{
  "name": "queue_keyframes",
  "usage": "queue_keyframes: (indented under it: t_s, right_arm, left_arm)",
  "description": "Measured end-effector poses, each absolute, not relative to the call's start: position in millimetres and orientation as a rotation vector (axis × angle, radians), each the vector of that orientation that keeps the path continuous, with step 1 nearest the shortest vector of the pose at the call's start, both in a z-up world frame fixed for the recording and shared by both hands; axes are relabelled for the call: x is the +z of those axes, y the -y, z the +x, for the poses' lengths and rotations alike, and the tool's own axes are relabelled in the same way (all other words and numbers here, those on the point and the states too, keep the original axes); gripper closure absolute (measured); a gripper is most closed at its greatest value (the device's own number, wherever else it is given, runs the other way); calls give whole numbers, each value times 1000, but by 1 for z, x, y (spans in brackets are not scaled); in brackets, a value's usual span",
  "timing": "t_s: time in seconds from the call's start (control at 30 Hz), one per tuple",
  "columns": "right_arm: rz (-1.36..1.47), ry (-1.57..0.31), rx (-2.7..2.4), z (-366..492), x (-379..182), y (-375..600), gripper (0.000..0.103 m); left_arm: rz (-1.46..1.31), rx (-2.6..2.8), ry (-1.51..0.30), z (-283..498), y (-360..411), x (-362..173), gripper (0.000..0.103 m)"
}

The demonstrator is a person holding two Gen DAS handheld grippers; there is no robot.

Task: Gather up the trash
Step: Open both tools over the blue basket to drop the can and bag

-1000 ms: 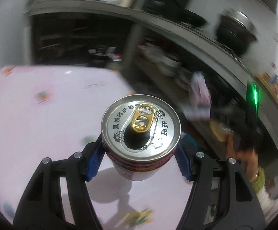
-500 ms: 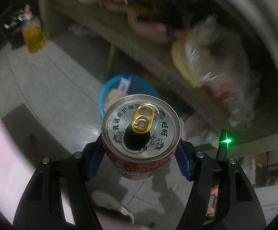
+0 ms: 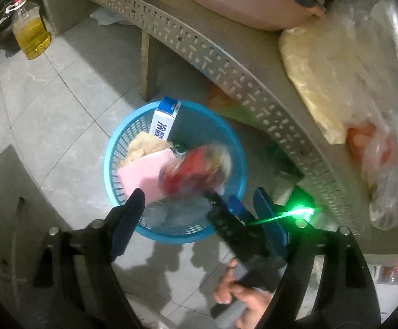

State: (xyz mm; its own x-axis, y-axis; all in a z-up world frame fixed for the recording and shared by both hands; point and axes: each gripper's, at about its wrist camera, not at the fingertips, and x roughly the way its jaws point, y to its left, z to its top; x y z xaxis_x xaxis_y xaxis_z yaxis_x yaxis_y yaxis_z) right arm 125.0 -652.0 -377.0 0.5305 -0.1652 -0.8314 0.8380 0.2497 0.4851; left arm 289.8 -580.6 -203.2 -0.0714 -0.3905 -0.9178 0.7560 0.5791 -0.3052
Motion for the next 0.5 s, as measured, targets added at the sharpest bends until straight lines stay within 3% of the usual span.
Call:
queue_keyframes:
  t_s: [0.3,0.5]
  right_arm:
    - [993,-743,-805,114,-357,635,37]
    - [898,-751,-838,92,-333,619,37]
  left_arm:
    - [337,-1032,-1207,292,556,-148,26]
    - [338,-1050,-1063,281,498,-85,25]
